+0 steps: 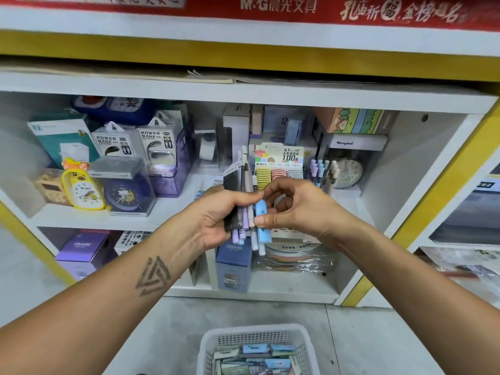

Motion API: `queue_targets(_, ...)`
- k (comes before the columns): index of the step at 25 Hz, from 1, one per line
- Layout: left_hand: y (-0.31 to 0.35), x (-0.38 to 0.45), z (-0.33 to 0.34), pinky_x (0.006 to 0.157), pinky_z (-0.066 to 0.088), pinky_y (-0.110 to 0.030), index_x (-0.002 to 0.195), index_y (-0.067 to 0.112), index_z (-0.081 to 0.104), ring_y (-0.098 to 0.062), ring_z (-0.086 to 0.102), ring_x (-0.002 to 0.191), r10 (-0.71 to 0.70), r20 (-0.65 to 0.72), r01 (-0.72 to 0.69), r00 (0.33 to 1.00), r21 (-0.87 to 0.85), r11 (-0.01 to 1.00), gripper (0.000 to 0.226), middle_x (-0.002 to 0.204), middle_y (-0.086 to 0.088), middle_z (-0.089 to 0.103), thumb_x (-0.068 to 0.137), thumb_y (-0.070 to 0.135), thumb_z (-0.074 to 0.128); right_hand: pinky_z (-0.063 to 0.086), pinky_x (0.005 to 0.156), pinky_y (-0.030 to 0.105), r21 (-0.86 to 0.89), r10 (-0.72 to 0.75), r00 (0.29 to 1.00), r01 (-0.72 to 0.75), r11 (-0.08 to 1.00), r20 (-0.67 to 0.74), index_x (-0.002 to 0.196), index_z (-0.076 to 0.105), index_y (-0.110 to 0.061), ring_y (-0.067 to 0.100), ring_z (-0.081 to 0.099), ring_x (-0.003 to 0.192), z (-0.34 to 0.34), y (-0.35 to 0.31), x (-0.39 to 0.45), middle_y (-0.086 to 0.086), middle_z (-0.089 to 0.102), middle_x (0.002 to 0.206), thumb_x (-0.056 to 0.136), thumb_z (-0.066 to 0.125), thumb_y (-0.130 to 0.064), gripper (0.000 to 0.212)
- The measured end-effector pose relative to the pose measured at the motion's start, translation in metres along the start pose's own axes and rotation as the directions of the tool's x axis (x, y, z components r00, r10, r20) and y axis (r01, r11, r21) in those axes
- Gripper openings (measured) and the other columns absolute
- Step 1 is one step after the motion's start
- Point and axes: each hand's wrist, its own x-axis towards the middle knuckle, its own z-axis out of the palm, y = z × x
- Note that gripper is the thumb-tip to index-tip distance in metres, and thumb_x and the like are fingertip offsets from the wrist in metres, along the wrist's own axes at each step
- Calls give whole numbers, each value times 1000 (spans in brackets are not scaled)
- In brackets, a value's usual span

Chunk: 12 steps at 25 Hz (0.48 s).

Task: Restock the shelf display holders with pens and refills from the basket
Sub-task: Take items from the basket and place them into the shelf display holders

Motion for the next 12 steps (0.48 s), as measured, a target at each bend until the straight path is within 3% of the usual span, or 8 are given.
queue_targets(3, 5, -2, -11, 74, 56, -49, 110, -7, 68, -34, 66, 81, 84, -131, -79, 988, 43, 996, 39, 104, -27, 68, 75, 8, 76, 52, 61, 23, 92, -50, 998, 54, 994, -46, 97, 63, -8, 10, 59, 65, 8, -4, 6, -1, 65, 82, 67, 89, -1, 41)
queue_targets(6, 10, -9, -20, 92, 49, -64, 113, -11, 66, -42, 66, 92, 99, -226, -91, 969, 48, 995, 37, 107, -32, 68, 79, 1, 73, 54, 59, 27, 142, -67, 995, 78, 987, -79, 94, 62, -4, 16, 61, 66, 18, -6, 11, 7, 67, 81, 75, 82, 2, 28)
queue_targets(8, 14, -14, -30, 84, 54, -62, 113, -17, 62, -41, 70, 82, 124, -250, -116, 960, 50, 992, 36, 94, -32, 70, 80, -4, 69, 52, 55, 31, 214, -63, 995, 79, 974, -78, 96, 61, -1, 23, 62, 63, 23, -8, 15, 14, 65, 80, 81, 78, 3, 23)
queue_targets(10, 18, -20, -45, 63, 61, -47, 108, -19, 61, -36, 72, 68, 157, -253, -149, 955, 50, 988, 30, 82, -31, 70, 81, -8, 68, 52, 54, 31, 265, -51, 994, 75, 961, -93, 100, 64, -2, 25, 62, 60, 26, -9, 20, 16, 63, 80, 83, 74, 6, 21)
queue_targets(12, 22, -26, -60, 60, 60, -39, 102, -15, 63, -34, 72, 68, 169, -256, -161, 952, 52, 986, 23, 81, -29, 70, 80, -8, 69, 54, 54, 31, 258, -17, 988, 57, 965, -156, 102, 68, -3, 22, 61, 58, 26, -9, 25, 17, 63, 83, 84, 73, 6, 21)
